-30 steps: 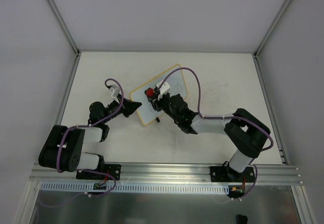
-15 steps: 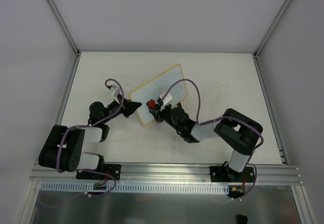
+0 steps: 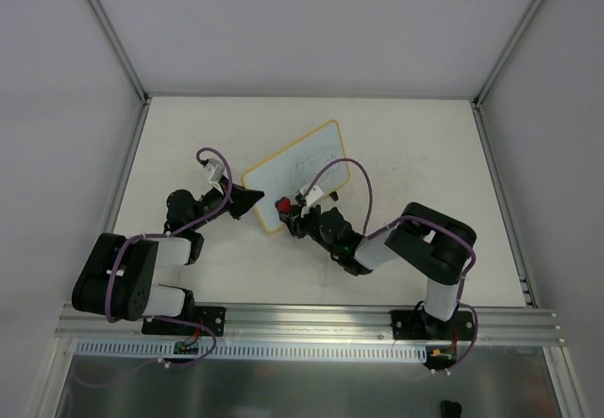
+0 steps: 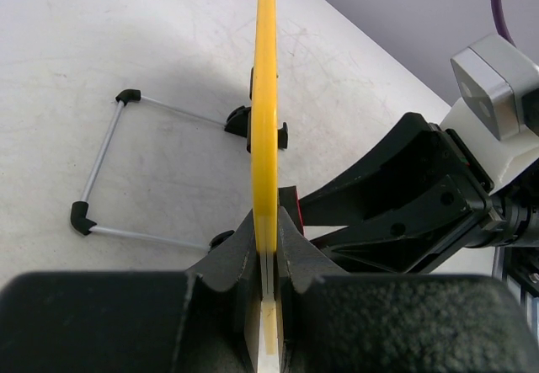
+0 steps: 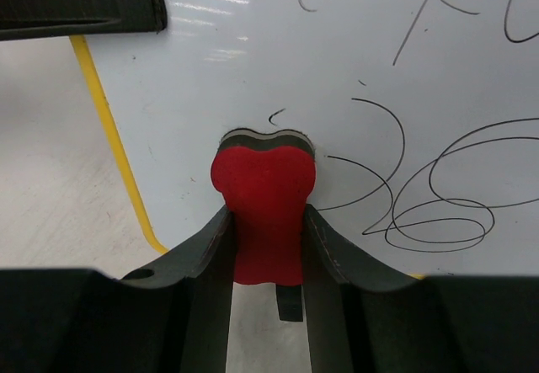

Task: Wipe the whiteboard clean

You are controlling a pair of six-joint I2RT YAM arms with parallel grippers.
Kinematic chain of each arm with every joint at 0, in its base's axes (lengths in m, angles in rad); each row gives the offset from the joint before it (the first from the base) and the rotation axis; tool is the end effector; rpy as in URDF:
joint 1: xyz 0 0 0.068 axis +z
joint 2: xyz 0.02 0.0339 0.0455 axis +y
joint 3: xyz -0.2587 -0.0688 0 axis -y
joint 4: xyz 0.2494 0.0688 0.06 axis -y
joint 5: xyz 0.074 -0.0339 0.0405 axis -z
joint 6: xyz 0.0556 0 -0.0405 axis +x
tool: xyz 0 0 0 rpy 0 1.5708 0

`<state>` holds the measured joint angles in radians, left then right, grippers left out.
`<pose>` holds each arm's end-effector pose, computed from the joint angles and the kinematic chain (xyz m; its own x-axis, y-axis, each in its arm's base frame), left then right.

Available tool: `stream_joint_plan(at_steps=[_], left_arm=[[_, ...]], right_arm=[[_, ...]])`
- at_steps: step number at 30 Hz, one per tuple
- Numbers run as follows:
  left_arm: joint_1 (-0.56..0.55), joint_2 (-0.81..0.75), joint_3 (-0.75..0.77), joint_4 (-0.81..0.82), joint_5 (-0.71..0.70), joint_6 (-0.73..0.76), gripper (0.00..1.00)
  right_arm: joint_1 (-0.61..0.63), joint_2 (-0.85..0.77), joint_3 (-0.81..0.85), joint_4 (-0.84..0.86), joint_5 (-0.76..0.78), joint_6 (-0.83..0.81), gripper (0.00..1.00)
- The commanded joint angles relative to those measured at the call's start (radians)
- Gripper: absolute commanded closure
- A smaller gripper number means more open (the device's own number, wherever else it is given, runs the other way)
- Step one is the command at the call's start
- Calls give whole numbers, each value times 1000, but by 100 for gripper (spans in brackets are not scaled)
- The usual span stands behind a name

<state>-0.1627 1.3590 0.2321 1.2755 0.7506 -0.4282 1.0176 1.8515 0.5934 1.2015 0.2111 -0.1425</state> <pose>0.2310 -0.0763 0.1839 -0.1927 -0.2761 -0.9416 0.7740 0.5471 -0.3188 0.1957 0.2948 0.1360 0.0731 -0.1459 -0.9866 -0.7189 0.6779 -0.1535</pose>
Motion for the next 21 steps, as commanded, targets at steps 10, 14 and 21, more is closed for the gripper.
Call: stream_joint_plan(at_steps=[10, 14, 21], left_arm=[[-17, -18, 16, 42, 98, 11, 100], [-17, -14, 19, 48, 102, 9, 100], [-17, -9, 21, 48, 107, 8, 100]], right_arm=[[-184, -31, -53, -22, 86, 58, 100], [-231, -37, -40, -60, 93, 58, 100], [-278, -25, -7, -77, 87, 64, 100]])
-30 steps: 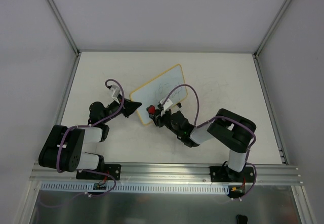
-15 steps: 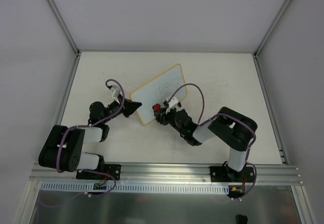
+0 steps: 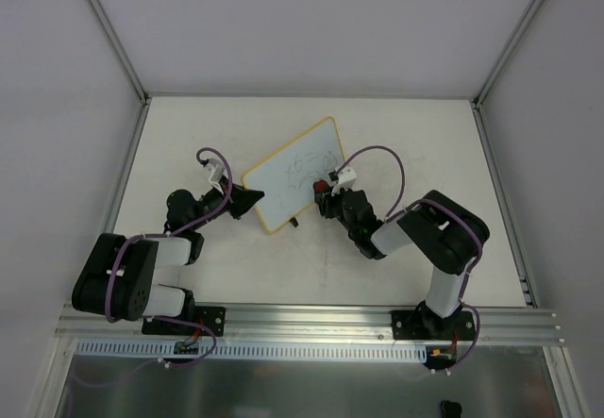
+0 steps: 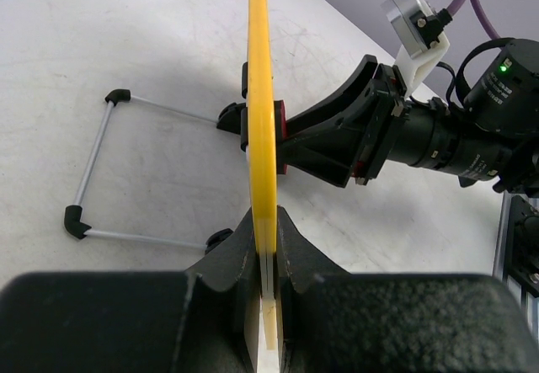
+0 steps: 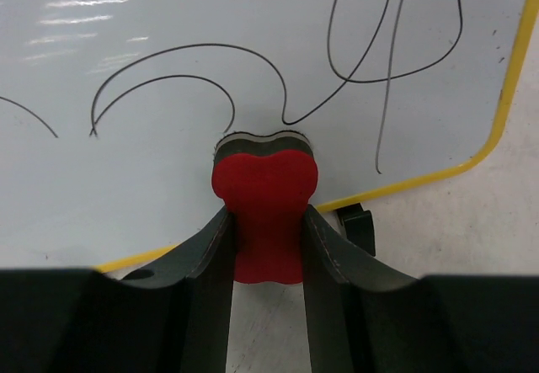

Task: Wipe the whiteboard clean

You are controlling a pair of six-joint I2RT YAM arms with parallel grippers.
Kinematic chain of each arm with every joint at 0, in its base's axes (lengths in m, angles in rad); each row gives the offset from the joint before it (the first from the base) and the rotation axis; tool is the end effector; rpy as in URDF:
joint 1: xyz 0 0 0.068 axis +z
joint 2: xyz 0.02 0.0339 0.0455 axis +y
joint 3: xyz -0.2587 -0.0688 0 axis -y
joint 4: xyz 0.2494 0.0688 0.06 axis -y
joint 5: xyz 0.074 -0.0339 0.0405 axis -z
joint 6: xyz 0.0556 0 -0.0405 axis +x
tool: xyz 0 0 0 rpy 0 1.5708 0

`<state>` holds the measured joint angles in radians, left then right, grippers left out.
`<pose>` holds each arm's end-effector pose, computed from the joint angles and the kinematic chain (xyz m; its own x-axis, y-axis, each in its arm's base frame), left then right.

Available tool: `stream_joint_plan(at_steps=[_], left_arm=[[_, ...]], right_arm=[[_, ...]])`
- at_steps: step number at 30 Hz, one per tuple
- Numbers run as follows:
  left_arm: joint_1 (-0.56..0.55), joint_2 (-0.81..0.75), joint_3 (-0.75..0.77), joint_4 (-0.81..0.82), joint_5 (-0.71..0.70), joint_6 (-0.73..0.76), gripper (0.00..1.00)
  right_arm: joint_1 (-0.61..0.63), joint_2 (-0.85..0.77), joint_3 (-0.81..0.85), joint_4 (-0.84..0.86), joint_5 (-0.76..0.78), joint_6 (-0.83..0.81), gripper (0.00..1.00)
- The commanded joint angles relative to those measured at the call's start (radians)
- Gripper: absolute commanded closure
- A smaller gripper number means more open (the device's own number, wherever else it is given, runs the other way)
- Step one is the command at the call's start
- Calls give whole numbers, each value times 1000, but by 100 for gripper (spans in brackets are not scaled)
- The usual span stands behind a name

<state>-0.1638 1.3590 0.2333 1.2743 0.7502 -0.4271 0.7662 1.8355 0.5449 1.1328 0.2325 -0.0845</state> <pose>0.2312 -0.0766 0.1841 -0.1920 -0.2754 -0.9420 0.7746 0.5468 -0.3178 0.2545 0.2271 0.1200 -0.0697 -0.1811 -0.9810 -0.5185 0.8467 -0.1194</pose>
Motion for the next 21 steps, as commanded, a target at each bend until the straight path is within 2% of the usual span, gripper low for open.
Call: stream_joint_plan(at_steps=[1, 8, 21], left_arm=[[-16, -11, 20, 48, 109, 7, 100], [-16, -9, 20, 42, 109, 8, 100], [-19, -11, 26, 30, 107, 13, 100]], right_arm=[[-36, -8, 44, -8, 48, 17, 100], [-16, -44, 64, -62, -22, 37, 100], [192, -58, 118, -24, -50, 32, 100]])
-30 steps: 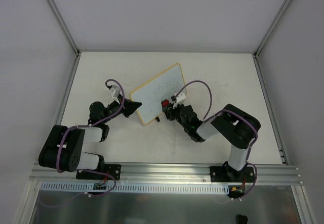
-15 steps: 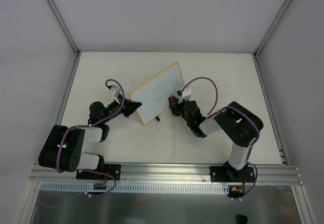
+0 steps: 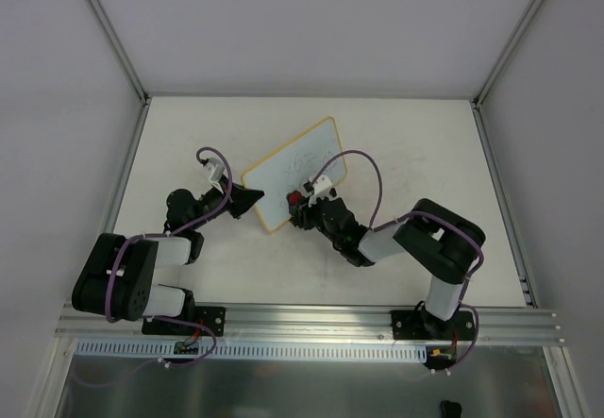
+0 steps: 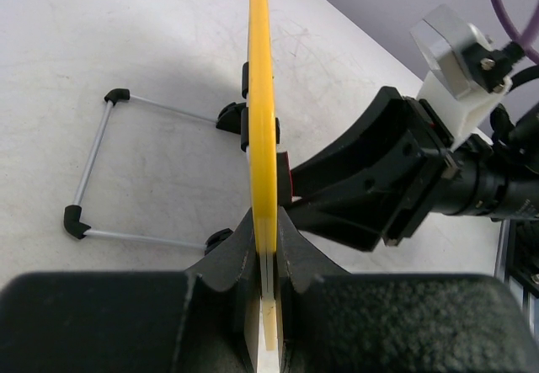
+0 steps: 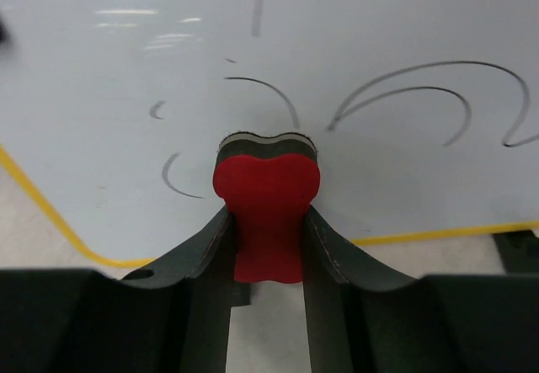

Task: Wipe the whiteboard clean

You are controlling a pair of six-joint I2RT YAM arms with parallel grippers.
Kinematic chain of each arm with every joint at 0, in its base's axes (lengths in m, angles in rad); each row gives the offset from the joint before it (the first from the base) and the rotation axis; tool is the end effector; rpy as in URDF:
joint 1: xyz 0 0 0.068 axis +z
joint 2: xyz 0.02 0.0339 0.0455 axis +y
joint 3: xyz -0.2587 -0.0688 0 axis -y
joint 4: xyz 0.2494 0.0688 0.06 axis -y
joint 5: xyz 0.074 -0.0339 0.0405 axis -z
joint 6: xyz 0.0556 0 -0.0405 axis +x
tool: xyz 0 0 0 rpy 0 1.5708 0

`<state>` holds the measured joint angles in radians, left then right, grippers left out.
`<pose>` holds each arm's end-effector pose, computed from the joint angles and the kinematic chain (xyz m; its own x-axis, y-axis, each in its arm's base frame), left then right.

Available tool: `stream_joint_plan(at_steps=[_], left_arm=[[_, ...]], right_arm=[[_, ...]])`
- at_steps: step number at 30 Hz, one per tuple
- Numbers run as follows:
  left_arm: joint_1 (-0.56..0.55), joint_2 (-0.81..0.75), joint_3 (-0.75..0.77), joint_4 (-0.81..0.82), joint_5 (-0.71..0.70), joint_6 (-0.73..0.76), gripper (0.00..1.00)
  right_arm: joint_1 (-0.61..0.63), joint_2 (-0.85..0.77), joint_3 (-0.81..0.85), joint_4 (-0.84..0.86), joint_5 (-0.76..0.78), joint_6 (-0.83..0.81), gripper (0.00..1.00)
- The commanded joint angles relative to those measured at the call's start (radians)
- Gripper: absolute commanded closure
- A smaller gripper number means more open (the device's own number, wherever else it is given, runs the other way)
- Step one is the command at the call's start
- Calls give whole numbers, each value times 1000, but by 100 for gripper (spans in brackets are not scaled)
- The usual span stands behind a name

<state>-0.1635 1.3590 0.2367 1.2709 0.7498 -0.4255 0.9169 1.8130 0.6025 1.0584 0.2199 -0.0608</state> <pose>0.2319 -0.0767 0.1847 -0.1906 -0.2747 -0.9424 0.7745 0.5478 -0.3163 0.2243 0.2727 0.1330 -0.0529 -0.1665 -0.9846 -0.6479 0.7561 -0.0931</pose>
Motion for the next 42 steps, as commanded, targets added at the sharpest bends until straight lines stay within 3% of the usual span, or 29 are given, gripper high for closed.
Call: stream_joint_plan(at_steps=[1, 12, 14, 21, 28, 42], left_arm=[[-19, -11, 23, 33, 108, 11, 100], [-27, -12, 27, 19, 105, 19, 100], [-28, -9, 29, 21, 103, 17, 100], [-33, -12, 29, 16, 105, 19, 100], [-33, -23, 24, 13, 103, 25, 100], [-33, -24, 23, 13, 106, 24, 100]], right_arm=[[51, -35, 65, 51, -37, 7, 100], [132, 8, 175, -38, -33, -8, 100], [149, 8, 209, -136, 22, -30, 100], [148, -17, 209, -147, 139, -69, 100], [76, -79, 166, -179, 154, -71, 100], [-191, -106, 149, -202, -2, 25, 100]])
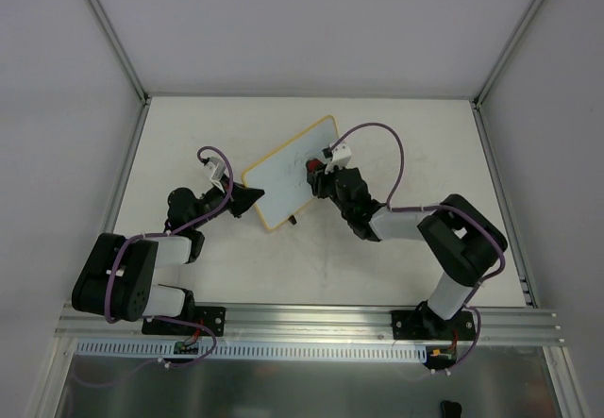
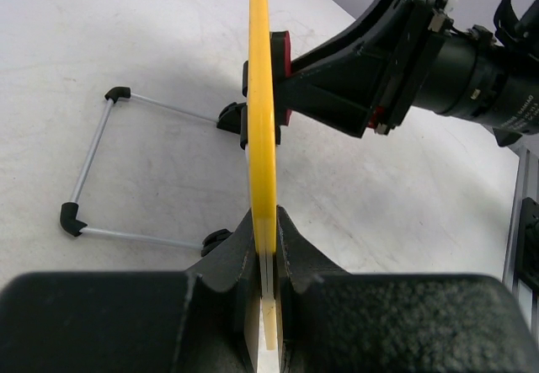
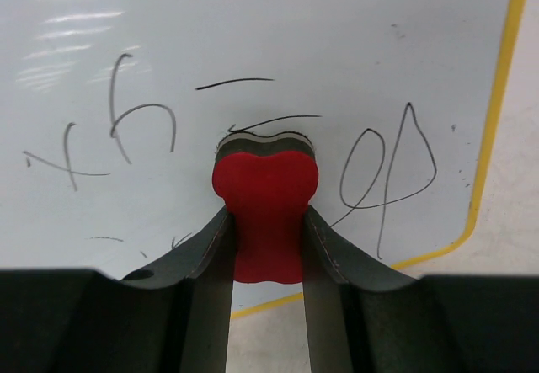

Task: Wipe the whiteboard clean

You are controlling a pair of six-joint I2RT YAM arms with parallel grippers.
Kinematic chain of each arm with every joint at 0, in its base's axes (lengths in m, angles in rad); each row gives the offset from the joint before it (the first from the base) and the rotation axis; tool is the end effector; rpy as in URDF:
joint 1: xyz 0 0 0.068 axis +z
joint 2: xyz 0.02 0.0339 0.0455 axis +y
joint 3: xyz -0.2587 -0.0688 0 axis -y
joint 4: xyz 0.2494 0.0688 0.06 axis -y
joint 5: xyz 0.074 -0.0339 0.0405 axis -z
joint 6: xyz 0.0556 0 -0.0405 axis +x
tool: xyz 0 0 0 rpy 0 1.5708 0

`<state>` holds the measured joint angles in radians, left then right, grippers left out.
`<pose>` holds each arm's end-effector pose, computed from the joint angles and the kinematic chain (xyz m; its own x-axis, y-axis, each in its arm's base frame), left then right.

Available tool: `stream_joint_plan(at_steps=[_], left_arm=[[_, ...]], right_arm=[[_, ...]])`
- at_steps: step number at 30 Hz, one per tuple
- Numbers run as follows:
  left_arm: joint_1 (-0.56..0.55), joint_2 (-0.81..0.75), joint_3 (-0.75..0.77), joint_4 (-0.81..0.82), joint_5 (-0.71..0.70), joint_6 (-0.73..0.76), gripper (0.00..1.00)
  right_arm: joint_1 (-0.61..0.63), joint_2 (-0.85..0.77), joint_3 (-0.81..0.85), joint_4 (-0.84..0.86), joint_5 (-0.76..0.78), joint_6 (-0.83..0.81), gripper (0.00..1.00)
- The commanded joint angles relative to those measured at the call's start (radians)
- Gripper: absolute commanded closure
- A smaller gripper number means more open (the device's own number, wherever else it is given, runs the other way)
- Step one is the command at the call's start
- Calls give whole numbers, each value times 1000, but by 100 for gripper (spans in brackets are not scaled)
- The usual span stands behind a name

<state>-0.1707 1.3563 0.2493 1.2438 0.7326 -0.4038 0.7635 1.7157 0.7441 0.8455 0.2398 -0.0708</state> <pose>0.2346 -0.0782 0.1858 -0.1826 -0.2649 -0.9468 0.7694 0.5611 -0.3054 0.2797 0.2494 0.1813 -0.0552 -0.1479 -0.9875 -0.5066 0.8564 -0.1000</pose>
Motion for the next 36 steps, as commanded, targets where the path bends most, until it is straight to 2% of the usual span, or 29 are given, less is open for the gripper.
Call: stream_joint_plan(at_steps=[1, 16, 26, 28, 31, 36], left_arm=[[-26, -23, 10, 40, 122, 3, 100], [-26, -20, 13, 37, 123, 8, 100], [-26, -17, 13, 39, 123, 5, 100], [-26, -17, 15, 40, 123, 5, 100], [-26, -14, 15, 39, 125, 5, 100], [-26, -14, 16, 39, 126, 3, 100]], right_arm=[[-49, -5, 8, 10, -34, 46, 100], [-273, 44, -6, 10, -209, 232, 100], [-259, 79, 12, 10, -229, 244, 100], [-250, 87, 21, 13, -277, 250, 100], [-222, 99, 14, 73, -312, 252, 100], [-129, 75, 31, 46, -295, 215, 100]])
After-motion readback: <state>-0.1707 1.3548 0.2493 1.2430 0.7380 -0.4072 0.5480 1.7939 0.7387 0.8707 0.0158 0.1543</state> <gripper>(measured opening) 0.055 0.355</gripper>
